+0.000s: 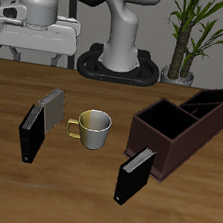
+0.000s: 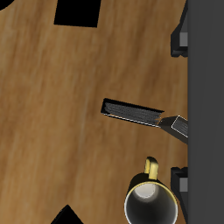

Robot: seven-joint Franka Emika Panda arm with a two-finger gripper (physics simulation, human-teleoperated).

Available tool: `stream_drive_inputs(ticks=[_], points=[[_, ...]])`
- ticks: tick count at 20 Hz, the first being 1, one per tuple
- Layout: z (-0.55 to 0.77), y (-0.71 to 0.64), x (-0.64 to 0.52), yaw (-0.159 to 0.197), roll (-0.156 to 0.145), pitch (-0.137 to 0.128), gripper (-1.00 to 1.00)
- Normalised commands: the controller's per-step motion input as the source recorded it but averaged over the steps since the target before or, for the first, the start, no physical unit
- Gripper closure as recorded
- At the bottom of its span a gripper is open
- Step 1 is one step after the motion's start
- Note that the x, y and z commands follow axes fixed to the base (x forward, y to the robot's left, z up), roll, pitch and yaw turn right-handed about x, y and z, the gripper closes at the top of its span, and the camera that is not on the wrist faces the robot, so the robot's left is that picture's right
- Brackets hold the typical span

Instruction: Place the right black book into the left desk caddy's front compartment

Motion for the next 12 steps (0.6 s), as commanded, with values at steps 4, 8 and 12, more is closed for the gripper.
stream_drive_inputs(ticks=[4,8,12], points=[[-0.13,-0.15,0.11,-0.010,-0.022,-0.006,-1.00],[-0.20,-0.03,0.05,-0.044,-0.025,-0.010,-1.00],[-0.22,-0.04,0.07,-0.010,-0.012,0.013,-1.00]])
